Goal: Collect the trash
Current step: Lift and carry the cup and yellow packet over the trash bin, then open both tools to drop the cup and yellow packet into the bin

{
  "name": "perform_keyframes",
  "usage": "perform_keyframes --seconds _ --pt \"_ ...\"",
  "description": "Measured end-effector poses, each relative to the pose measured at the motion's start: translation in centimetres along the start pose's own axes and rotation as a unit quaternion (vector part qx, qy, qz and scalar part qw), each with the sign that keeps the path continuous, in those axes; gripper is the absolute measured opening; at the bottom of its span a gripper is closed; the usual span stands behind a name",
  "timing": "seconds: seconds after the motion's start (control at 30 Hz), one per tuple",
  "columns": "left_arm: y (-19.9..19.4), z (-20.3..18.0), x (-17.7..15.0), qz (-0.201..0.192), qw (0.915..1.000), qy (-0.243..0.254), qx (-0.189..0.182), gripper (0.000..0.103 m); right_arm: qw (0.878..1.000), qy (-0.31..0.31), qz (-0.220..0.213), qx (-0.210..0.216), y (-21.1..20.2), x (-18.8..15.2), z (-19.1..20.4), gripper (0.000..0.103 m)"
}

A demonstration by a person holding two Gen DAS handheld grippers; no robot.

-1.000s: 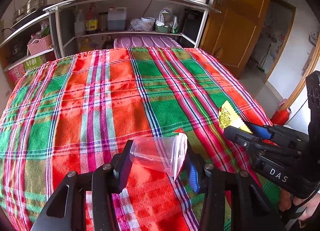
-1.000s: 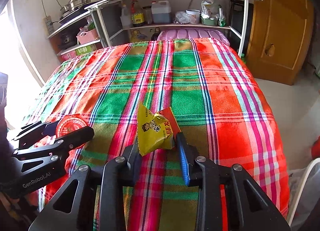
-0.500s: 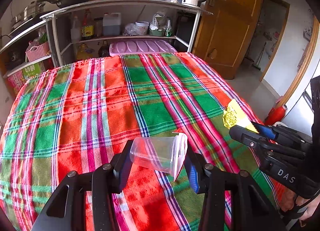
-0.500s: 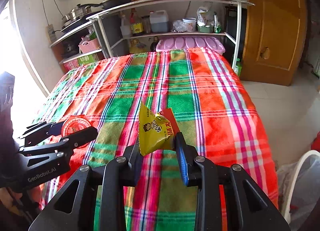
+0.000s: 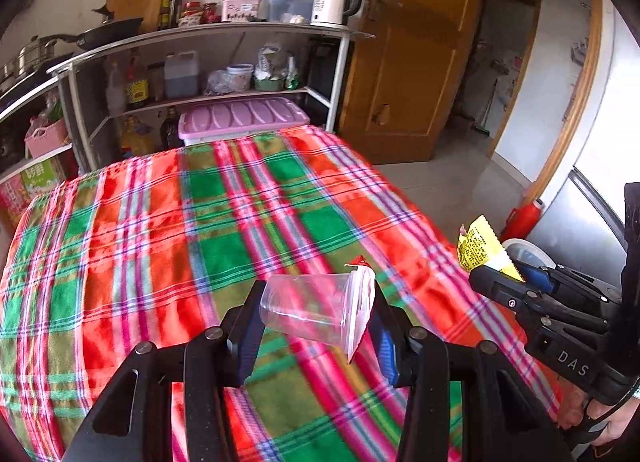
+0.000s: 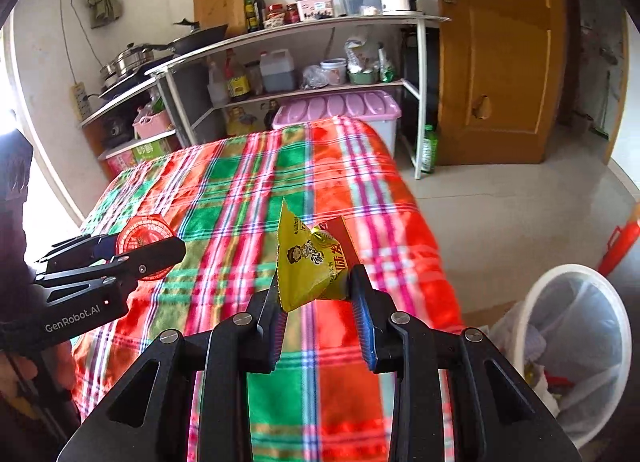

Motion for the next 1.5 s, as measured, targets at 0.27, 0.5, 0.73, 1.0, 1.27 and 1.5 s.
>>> perform_keyframes --seconds 0.27,0.5,0.73,1.0,1.27,1.5 --pt "1.2 -6.4 0.9 0.002 0.9985 0.038 -0.040 0.048 0.999 0.030 -0.017 -0.035 -3.5 -0.4 -4.9 0.031" --pt "3.0 -12.5 1.6 0.008 0.9950 0.070 -0.071 0.048 0.995 0.060 -0.024 -0.080 -6.3 -1.3 -11.2 0.031" --pt "5.7 -19.4 1.6 0.025 0.9879 0.108 -0.108 0.048 0.987 0.091 -0.019 -0.127 -8.2 -3.2 -17.8 0.031" --pt "8.9 -26.0 0.6 0.056 0.9777 0.140 -0.146 0.048 0.979 0.124 -0.005 -0.159 -9.5 -5.5 -23.5 0.031" --pt "12.1 -30.4 -1.0 0.086 0.9711 0.156 -0.159 0.048 0.973 0.150 0.023 -0.173 -8.9 -8.0 -27.7 0.031" --pt "13.6 -31.2 -1.8 0.101 0.9712 0.161 -0.144 0.052 0.972 0.139 0.043 -0.184 -7.5 -8.9 -28.8 0.034"
Point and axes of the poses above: each gripper's, at about its wrist camera, not at the fingertips, and y roughly the way its jaws point, z to its left, x to its top, the point moved 9 cm from there along y, roughly the way its jaws point, and after that the axes turned 4 degrees about -x, right-handed, at the moved point
